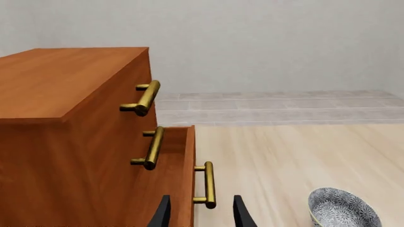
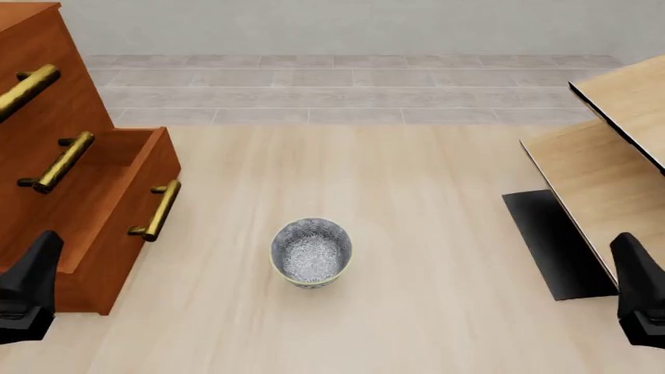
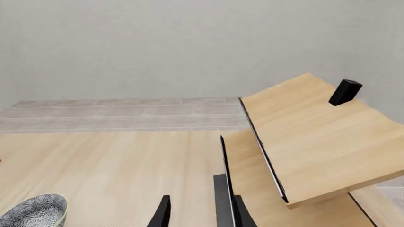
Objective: Close the bottom drawer of the cabinet.
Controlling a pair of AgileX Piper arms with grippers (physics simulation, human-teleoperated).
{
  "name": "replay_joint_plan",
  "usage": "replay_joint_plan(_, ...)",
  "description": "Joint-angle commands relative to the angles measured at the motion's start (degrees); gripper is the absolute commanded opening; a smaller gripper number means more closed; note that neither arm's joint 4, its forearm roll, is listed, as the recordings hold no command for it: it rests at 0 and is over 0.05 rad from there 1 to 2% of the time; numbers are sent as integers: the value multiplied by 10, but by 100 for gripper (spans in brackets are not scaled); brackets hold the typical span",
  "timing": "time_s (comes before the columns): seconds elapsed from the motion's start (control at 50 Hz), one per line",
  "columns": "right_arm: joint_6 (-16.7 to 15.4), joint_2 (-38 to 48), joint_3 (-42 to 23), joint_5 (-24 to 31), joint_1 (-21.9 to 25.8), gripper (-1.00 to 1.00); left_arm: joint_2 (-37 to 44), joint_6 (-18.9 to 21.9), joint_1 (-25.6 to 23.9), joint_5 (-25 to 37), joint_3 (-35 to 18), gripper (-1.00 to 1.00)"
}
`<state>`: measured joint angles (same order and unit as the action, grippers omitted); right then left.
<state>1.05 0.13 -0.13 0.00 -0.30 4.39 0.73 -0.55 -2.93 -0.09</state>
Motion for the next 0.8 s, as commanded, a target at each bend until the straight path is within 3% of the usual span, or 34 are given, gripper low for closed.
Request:
replay_joint_plan(0.02,-12,3,-3,1,7,100,-40,-5,4,29,-3,100)
replay_joint_plan(0.42,-21,3,-1,-2,20,100,-20,-21,-1,21,-4,100)
replay_joint_plan(0.52,-24,1,-4,2,23,100,55,-31,-36,-10,-3,100)
replay_joint_plan(0.8,-28,0,-1,0,28,100,108,-20,-67,-45,-2,100)
